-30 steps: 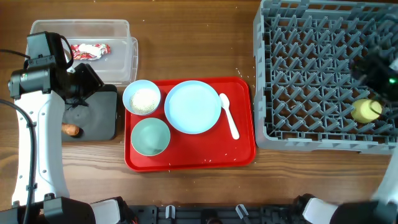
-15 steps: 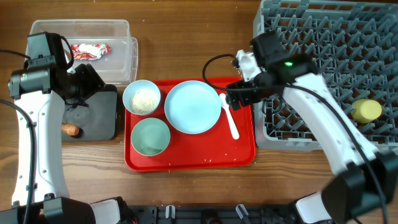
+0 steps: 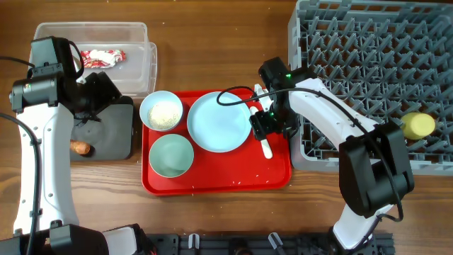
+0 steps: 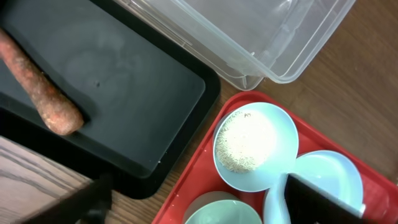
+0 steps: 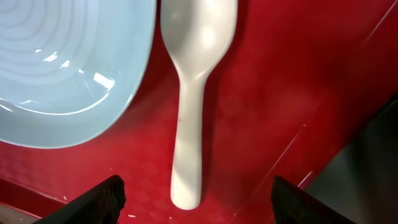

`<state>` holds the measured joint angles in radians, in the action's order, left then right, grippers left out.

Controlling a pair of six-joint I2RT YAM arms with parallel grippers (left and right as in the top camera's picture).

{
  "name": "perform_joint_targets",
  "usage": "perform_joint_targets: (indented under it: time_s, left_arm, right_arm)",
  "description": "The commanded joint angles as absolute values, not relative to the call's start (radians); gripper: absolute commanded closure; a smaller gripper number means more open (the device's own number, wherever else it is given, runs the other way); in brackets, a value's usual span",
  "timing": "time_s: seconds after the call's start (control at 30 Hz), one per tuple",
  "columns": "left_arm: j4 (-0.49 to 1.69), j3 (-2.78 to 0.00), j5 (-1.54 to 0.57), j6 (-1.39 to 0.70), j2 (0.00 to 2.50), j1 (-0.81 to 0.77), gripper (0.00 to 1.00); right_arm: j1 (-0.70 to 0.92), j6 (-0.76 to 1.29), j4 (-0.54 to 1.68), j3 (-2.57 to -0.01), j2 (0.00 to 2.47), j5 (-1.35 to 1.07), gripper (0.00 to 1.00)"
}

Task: Sort waste into correct bins and load items into the dishwasher rack
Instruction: 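Reach the right gripper to the white spoon and grasp it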

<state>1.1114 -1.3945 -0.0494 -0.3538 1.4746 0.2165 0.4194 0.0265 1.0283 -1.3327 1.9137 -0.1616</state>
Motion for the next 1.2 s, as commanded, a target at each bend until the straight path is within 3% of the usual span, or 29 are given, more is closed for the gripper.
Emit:
perform_joint_targets:
  time_s: [0.0, 0.1, 1.17]
  left_arm:
    - [1.114, -1.405, -0.037, -0.350, 1.462, 0.221, 0.05]
    - [1.116, -1.405, -0.036, -0.423, 1.462, 0.221, 0.01]
    - [1.116, -1.405, -0.036, -0.426, 1.462, 0.221, 0.00]
  right_arm:
    - [0.418, 0.056, 1.032, -1.325, 1.929, -0.126, 0.22]
    - [0.418, 0.063, 1.032, -1.325, 1.929, -0.126, 0.22]
    - [0.418, 0.079, 1.002, -1.289, 1.929, -0.096, 0.23]
